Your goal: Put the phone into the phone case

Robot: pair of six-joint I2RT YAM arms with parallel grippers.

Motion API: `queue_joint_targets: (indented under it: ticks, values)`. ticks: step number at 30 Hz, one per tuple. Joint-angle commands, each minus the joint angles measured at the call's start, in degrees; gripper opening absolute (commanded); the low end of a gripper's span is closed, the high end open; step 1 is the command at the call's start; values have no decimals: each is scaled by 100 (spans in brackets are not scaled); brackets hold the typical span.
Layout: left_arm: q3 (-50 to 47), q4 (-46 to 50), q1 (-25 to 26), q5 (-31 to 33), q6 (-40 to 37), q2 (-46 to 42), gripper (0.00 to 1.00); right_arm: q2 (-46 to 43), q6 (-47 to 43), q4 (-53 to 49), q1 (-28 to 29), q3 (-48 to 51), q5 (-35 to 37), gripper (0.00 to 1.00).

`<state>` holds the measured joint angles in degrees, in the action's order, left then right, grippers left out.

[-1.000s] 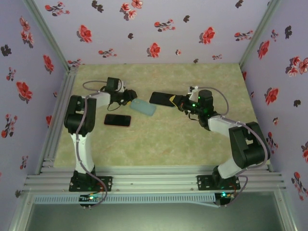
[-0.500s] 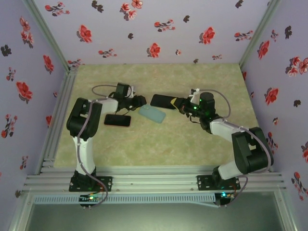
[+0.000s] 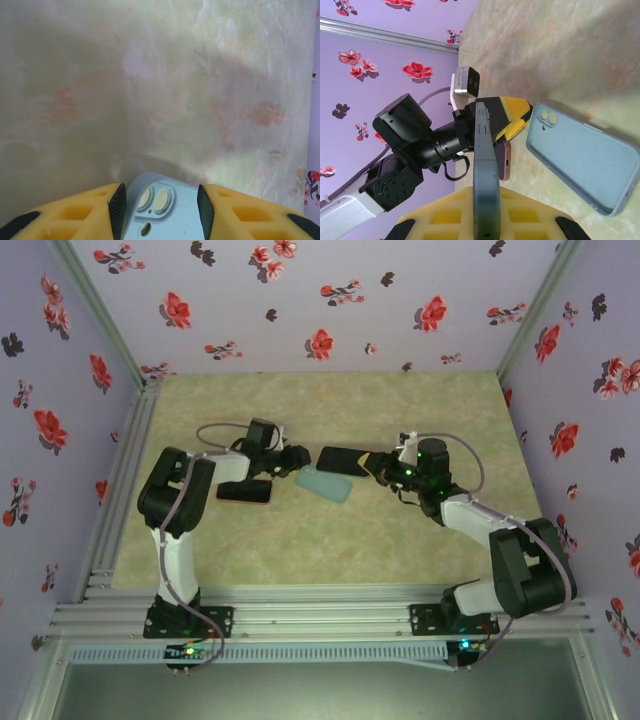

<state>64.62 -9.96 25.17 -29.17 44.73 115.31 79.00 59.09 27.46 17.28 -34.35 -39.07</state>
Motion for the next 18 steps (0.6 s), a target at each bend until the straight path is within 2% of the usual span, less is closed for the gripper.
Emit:
queue_joint_targets:
  ticks: [1, 9, 18]
  values:
    - [-108, 73, 138, -125, 150, -161, 46, -205, -159, 119, 43, 85, 6, 0]
    - [-203, 66, 125, 72, 238, -315, 46, -148, -323, -85, 39, 253, -13, 0]
    - [-428, -349, -115, 76, 524, -368, 44, 384, -237, 164, 45, 322, 46, 0]
